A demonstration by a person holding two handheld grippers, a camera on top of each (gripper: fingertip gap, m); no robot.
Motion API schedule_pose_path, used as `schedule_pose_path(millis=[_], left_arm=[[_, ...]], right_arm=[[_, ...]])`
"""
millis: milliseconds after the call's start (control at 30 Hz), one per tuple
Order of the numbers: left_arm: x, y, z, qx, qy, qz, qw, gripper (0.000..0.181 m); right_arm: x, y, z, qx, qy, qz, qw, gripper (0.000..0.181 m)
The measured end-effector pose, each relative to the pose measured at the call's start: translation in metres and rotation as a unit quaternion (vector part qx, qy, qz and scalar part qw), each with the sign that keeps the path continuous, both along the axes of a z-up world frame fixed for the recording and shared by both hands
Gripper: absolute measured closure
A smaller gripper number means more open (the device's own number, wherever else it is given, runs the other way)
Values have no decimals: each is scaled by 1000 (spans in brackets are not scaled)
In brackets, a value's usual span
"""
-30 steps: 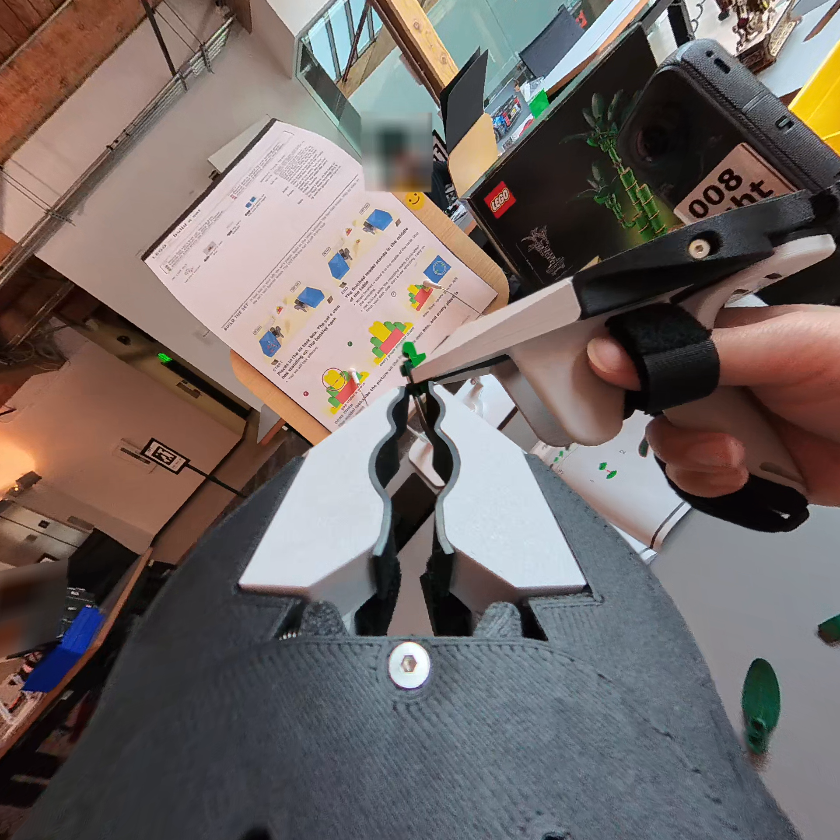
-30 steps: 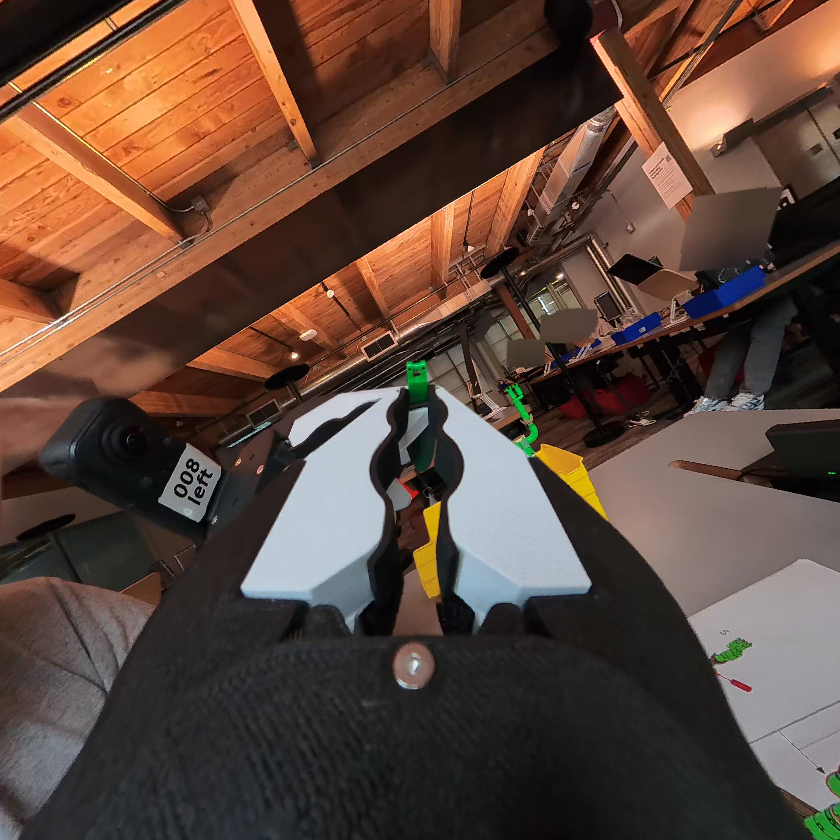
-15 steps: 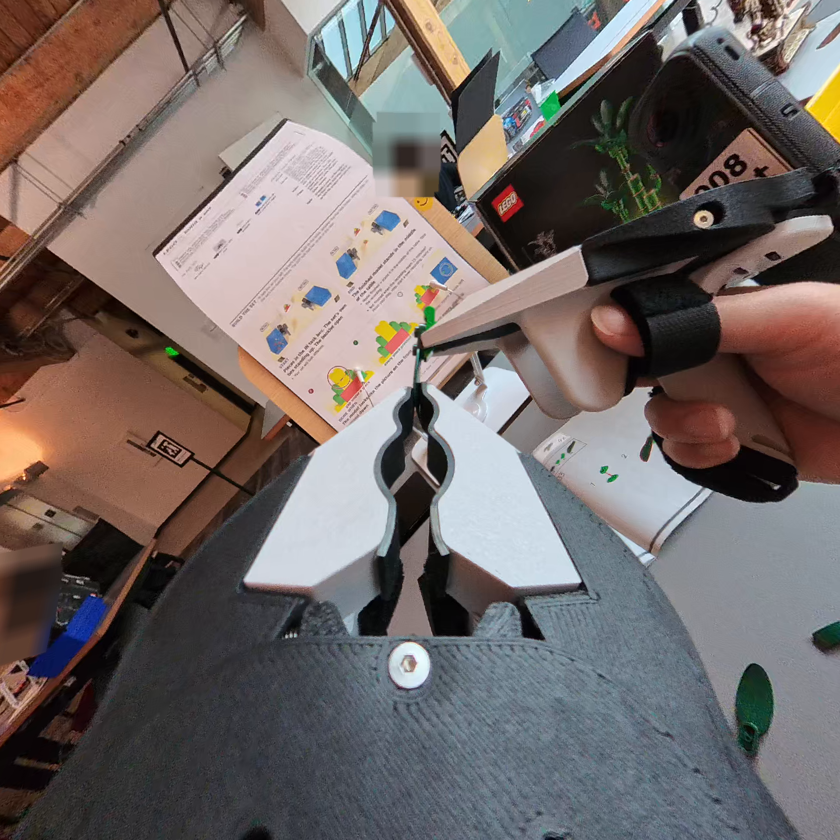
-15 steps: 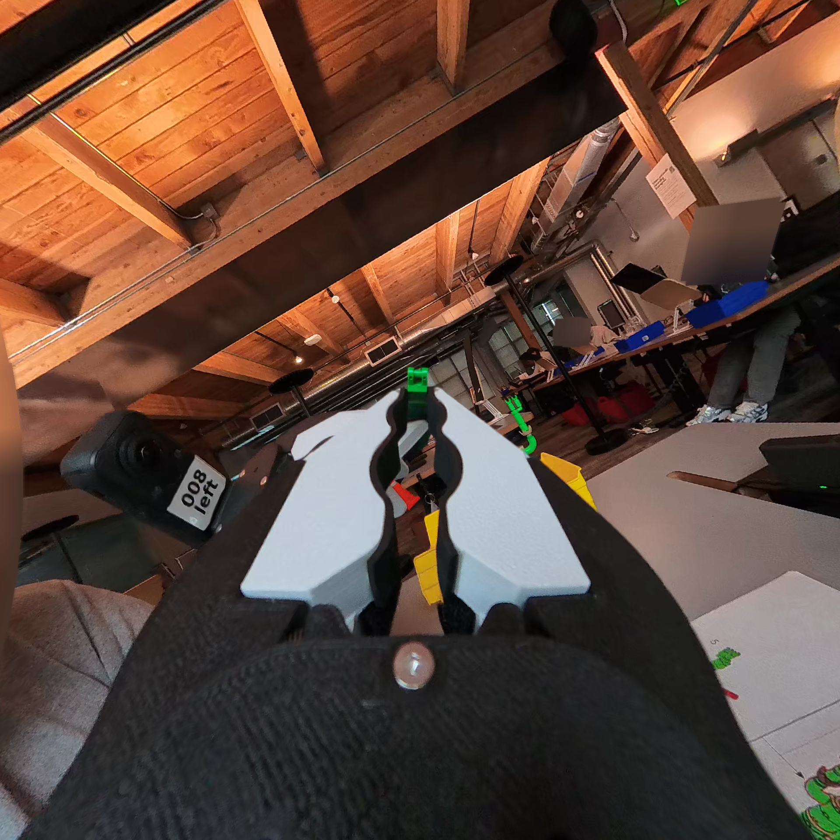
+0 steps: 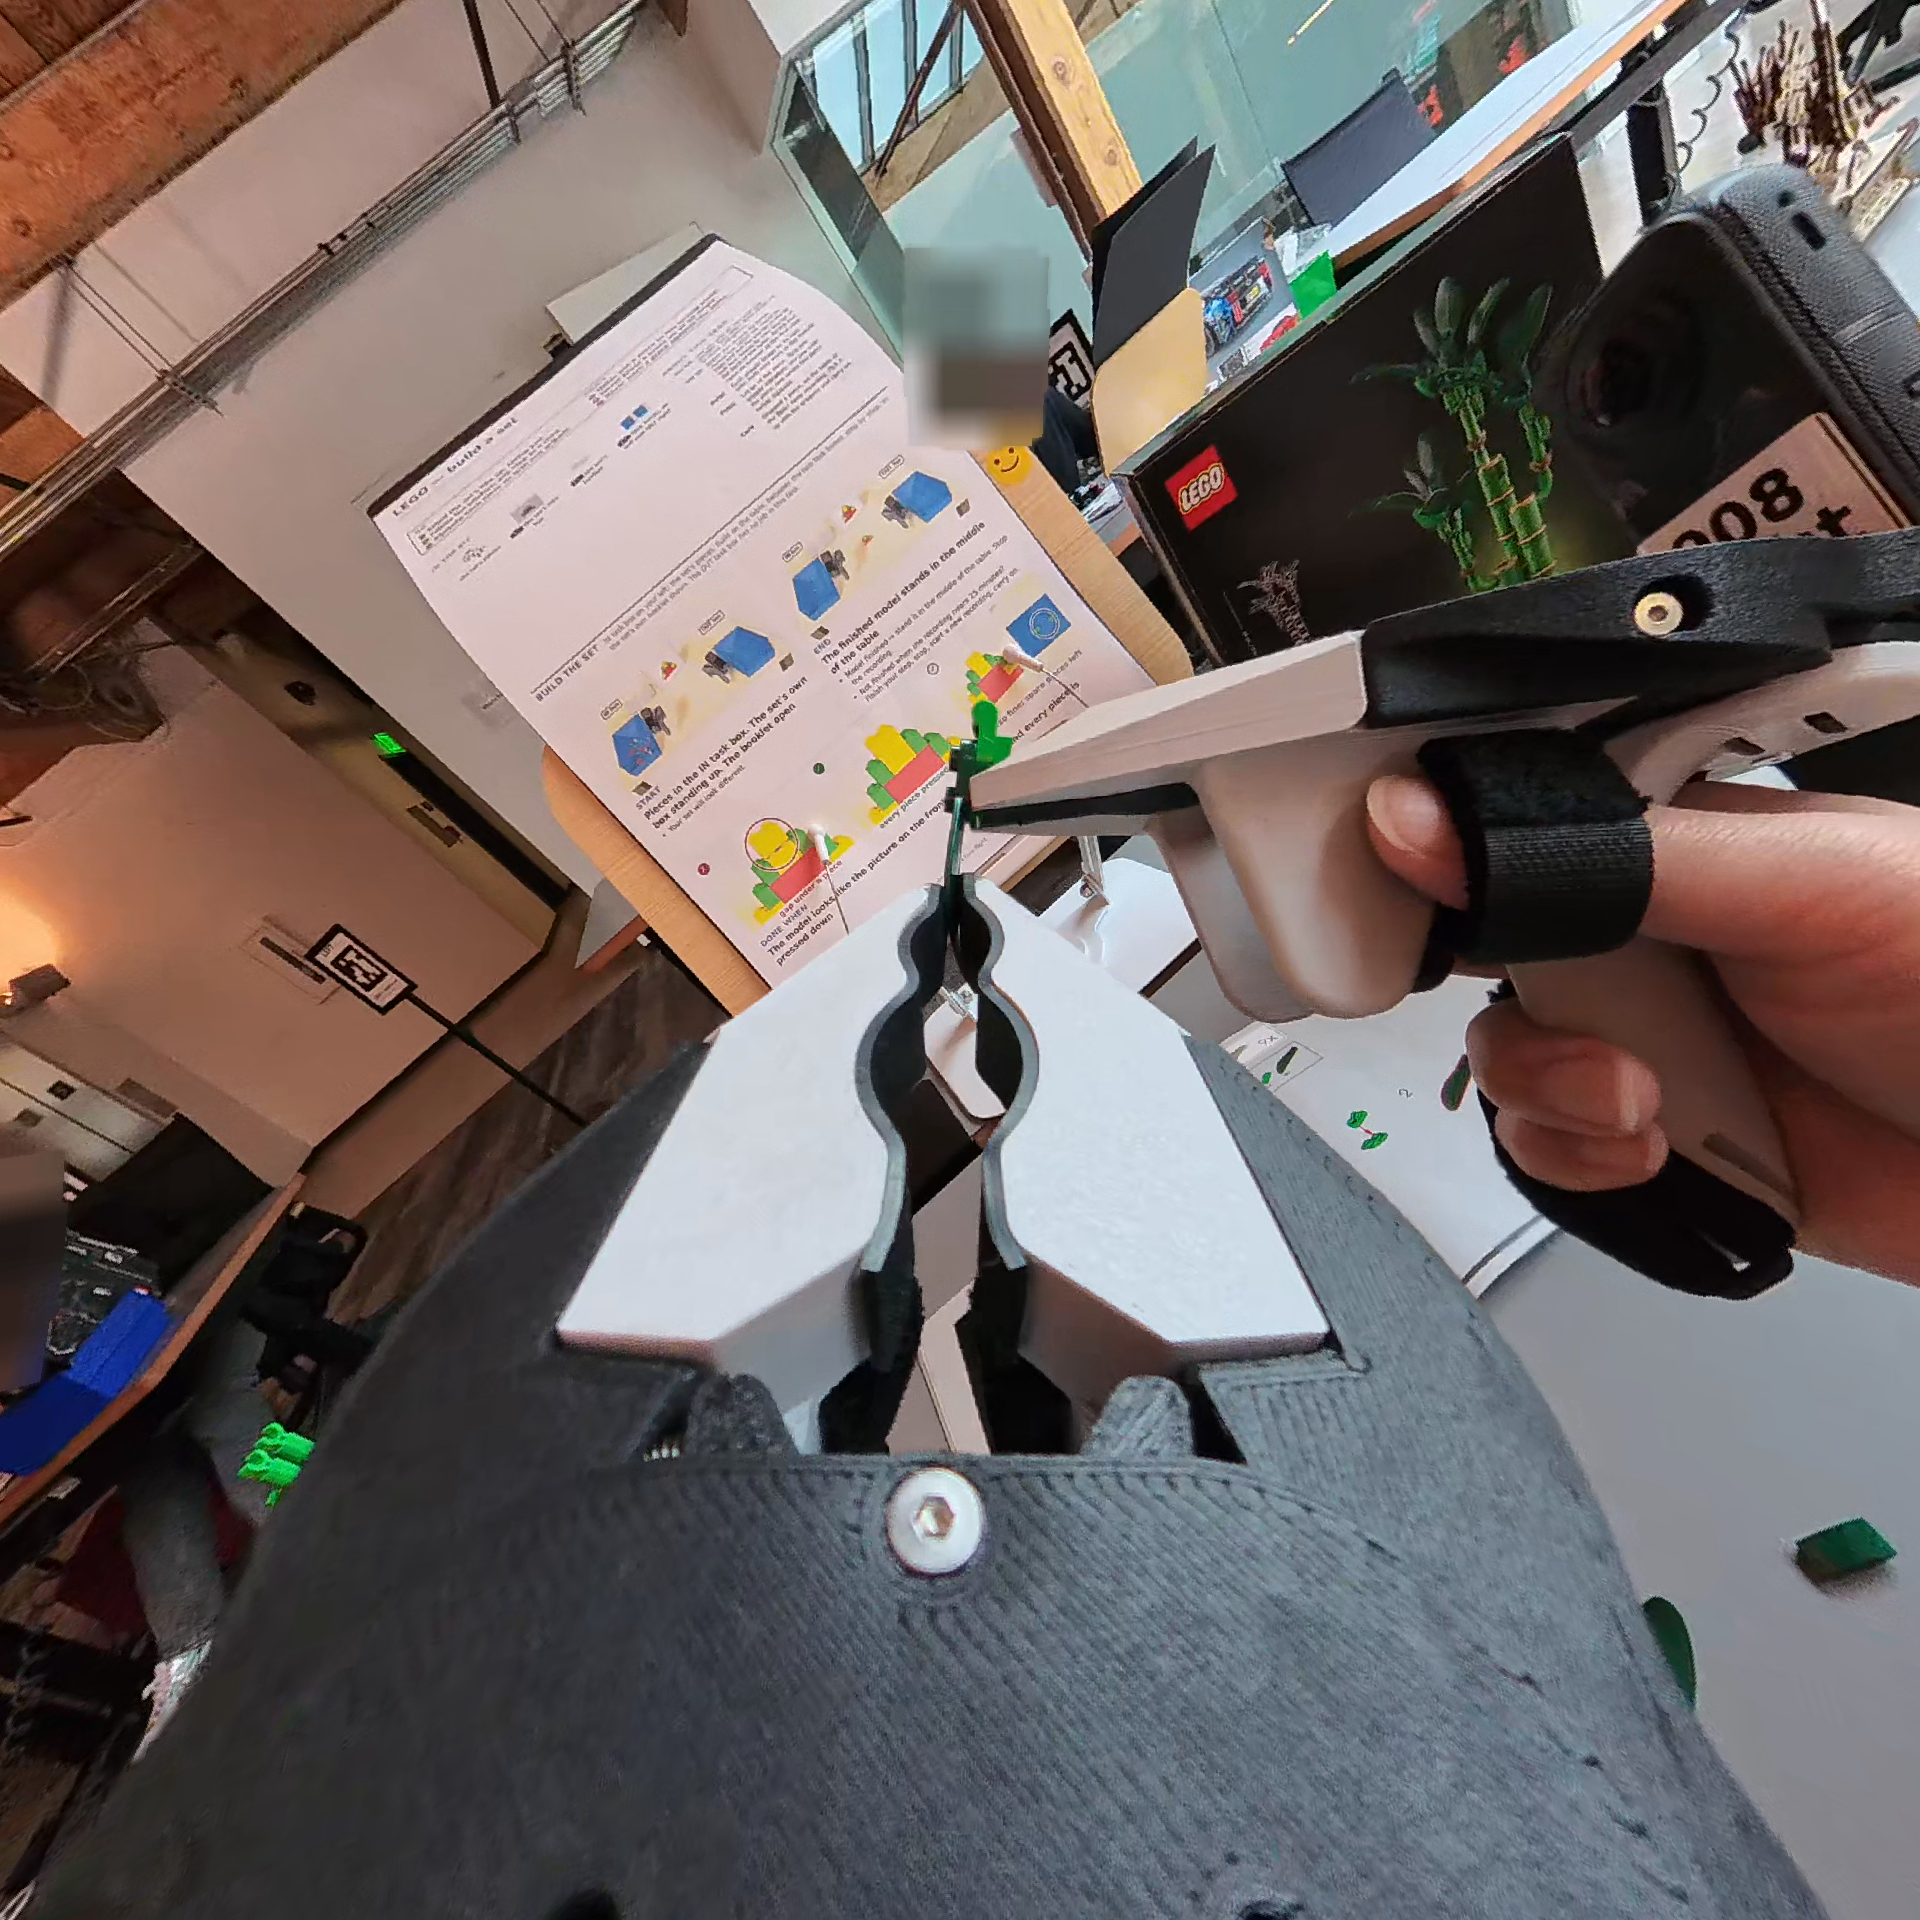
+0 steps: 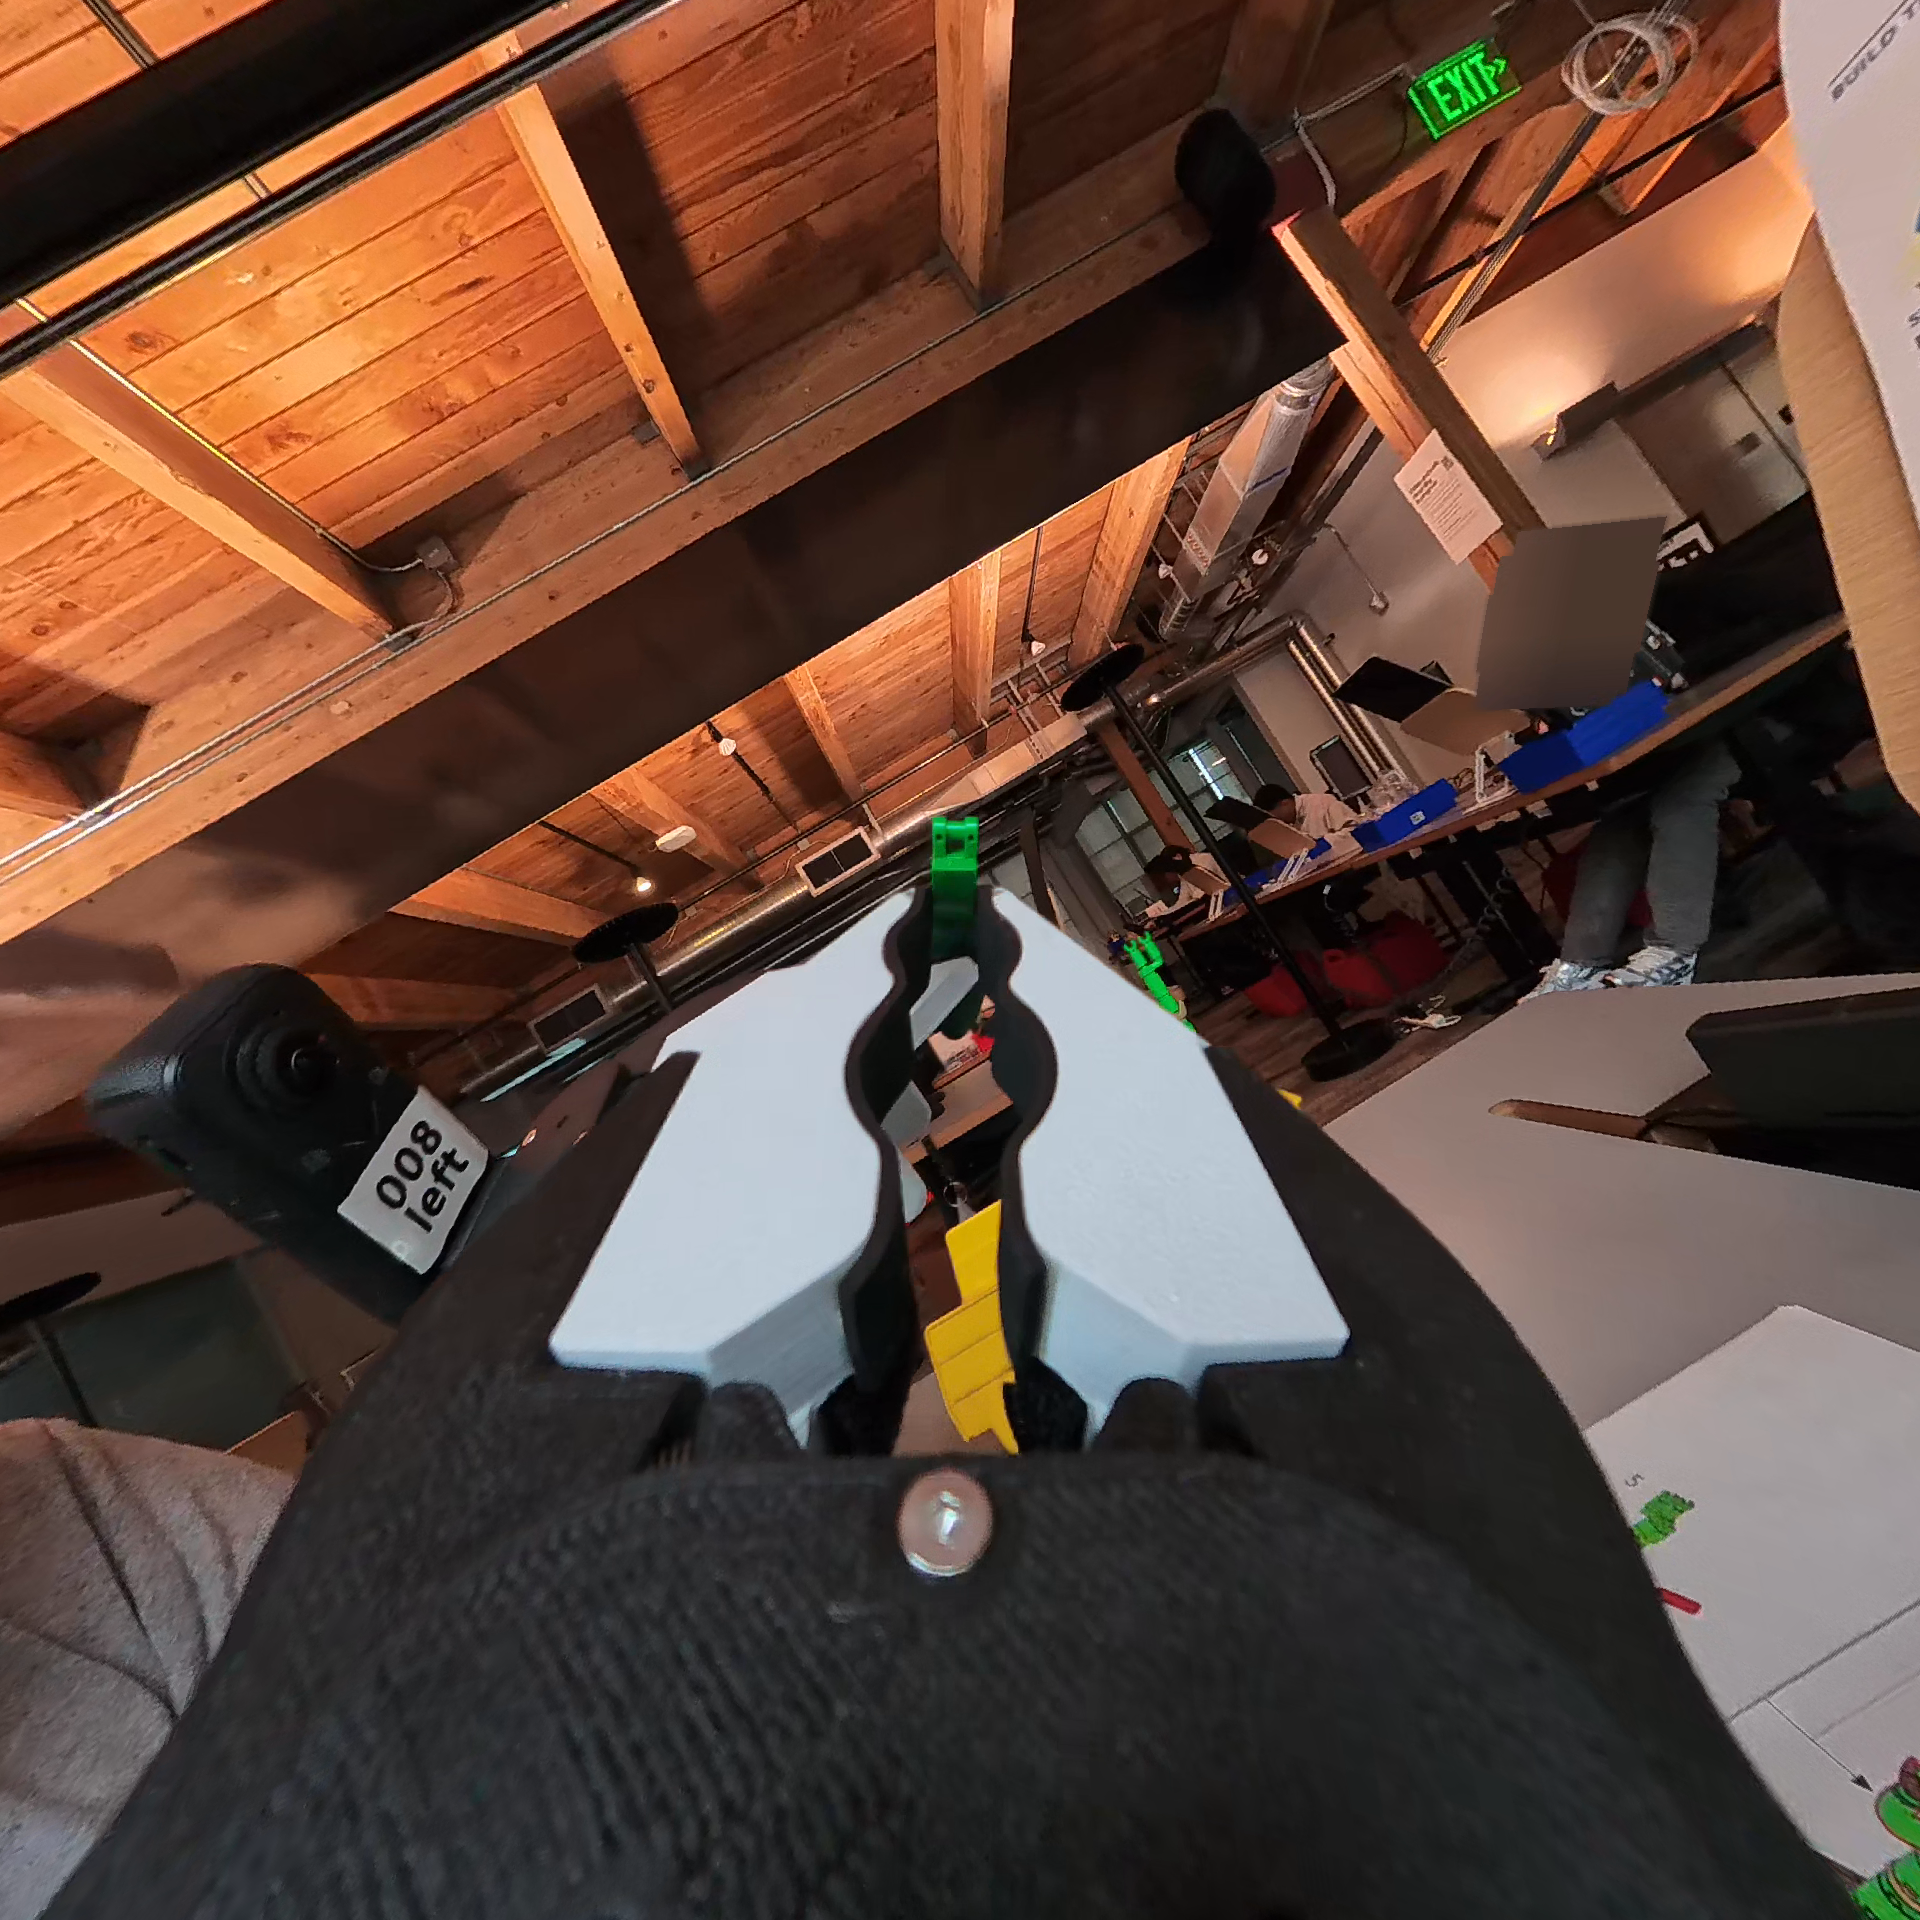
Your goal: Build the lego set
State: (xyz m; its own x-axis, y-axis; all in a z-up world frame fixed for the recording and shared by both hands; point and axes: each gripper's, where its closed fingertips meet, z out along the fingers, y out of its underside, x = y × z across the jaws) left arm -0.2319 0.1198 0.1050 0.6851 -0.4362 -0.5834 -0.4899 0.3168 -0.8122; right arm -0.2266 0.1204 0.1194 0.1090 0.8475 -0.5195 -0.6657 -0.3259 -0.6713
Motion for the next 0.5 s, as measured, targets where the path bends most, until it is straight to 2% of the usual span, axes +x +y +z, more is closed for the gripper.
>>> schedule_pose_path(millis=[500], left_arm=[[2, 2, -4, 0, 5, 4, 1000, 181]], right_arm=[[3, 3, -2, -14, 11, -8, 1000, 176]])
